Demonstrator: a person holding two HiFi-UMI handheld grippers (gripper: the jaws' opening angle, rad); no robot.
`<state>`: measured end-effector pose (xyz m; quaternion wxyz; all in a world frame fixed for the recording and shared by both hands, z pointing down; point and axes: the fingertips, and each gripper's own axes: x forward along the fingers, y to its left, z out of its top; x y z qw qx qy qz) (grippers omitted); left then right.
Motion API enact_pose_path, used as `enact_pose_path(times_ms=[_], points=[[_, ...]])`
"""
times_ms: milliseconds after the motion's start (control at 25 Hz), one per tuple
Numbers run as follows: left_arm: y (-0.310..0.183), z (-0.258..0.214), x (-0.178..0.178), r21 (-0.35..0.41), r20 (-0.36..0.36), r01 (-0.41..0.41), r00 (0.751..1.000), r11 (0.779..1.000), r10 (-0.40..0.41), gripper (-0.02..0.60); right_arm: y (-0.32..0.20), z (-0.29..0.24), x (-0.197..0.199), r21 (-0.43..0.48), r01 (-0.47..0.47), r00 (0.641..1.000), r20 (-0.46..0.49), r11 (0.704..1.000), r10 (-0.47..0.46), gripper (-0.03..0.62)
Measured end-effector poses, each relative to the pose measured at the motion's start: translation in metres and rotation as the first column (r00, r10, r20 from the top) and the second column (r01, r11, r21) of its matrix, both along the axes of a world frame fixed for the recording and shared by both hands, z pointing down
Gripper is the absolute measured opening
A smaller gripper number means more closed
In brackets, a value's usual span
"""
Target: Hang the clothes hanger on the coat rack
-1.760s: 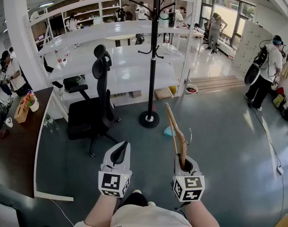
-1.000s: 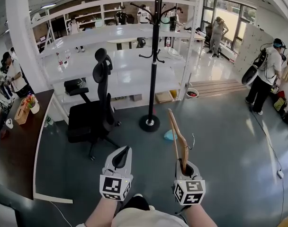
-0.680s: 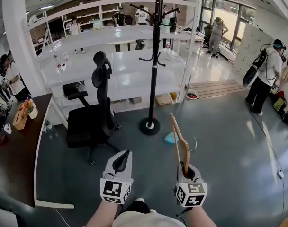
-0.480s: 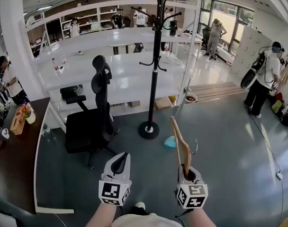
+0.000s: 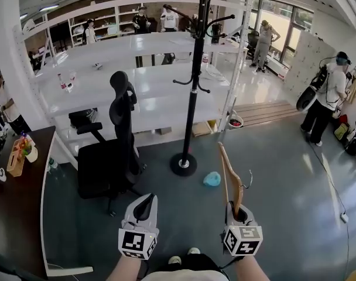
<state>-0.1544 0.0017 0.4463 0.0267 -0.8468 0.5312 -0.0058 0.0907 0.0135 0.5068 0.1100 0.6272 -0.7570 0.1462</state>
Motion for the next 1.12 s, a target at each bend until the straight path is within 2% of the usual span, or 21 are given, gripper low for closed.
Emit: enact_pose_path(times_ms=[320, 800, 1120], points=[[-0.08, 0.007, 0.001, 0.017, 0.004, 0.043, 0.999, 0.999, -0.043, 0.0, -0.087, 0.013, 0.014, -0.004, 0.004, 1.0, 0.018, 1.0, -0.004, 0.035], [-0.226, -0.011, 0.051, 0.086, -0.006, 0.098, 0.995, 0.991, -0.098, 0.0, -0.251, -0.001, 0.068, 0.048, 0.047, 0.999, 0.022, 0.998, -0.048, 0.035], [-0.301, -0.003, 0.073, 0.064, 0.002, 0.099, 0.995, 0.993, -0.099, 0.0, -0.335, -0.005, 0.093, 0.046, 0.052, 0.998, 0.019, 0.998, -0.053, 0.035]])
